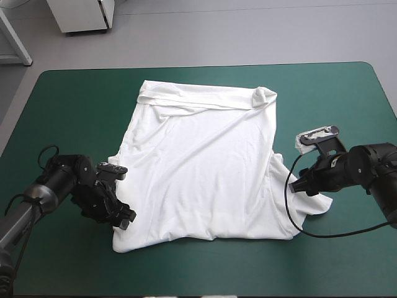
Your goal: Fold the cloth
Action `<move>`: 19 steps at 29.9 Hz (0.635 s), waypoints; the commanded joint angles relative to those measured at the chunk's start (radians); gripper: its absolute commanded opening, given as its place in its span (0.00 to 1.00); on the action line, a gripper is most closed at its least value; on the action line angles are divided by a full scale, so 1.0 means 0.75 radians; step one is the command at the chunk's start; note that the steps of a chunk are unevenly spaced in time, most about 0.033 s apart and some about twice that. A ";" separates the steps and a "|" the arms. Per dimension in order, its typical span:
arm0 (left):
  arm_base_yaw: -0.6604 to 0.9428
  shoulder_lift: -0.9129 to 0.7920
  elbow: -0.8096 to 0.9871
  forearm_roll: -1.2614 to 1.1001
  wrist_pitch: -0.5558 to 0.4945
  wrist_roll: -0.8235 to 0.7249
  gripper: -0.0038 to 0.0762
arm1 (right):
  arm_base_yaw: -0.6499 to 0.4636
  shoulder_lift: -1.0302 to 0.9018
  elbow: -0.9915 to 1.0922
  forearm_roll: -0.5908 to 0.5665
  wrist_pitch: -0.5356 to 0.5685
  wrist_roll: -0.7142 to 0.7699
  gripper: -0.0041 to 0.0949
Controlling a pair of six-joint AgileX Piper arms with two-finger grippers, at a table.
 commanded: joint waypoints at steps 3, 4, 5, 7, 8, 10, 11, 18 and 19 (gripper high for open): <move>-0.006 0.034 -0.016 -0.037 -0.035 -0.003 0.63 | -0.002 -0.014 0.073 -0.110 -0.104 0.073 0.61; -0.006 0.040 -0.009 -0.043 -0.042 -0.010 0.61 | -0.002 -0.008 0.082 -0.116 -0.119 0.073 0.61; -0.006 0.052 -0.003 -0.049 -0.048 -0.014 0.59 | -0.002 0.000 0.093 -0.119 -0.124 0.076 0.61; -0.006 0.077 0.005 -0.065 -0.054 -0.014 0.51 | -0.002 0.025 0.093 -0.143 -0.124 0.088 0.61; -0.006 0.086 0.011 -0.083 -0.064 -0.014 0.44 | -0.002 0.037 0.093 -0.163 -0.127 0.099 0.60; -0.012 0.098 0.020 -0.105 -0.089 0.010 0.28 | -0.002 0.062 0.093 -0.195 -0.129 0.105 0.59; -0.018 0.103 0.020 -0.121 -0.095 0.043 0.19 | -0.002 0.080 0.093 -0.209 -0.129 0.116 0.58; -0.029 0.104 0.023 -0.205 -0.088 0.123 0.04 | -0.002 0.195 0.093 -0.273 -0.134 0.160 0.55; -0.029 0.104 0.023 -0.205 -0.082 0.126 0.04 | -0.002 0.211 0.093 -0.273 -0.138 0.160 0.55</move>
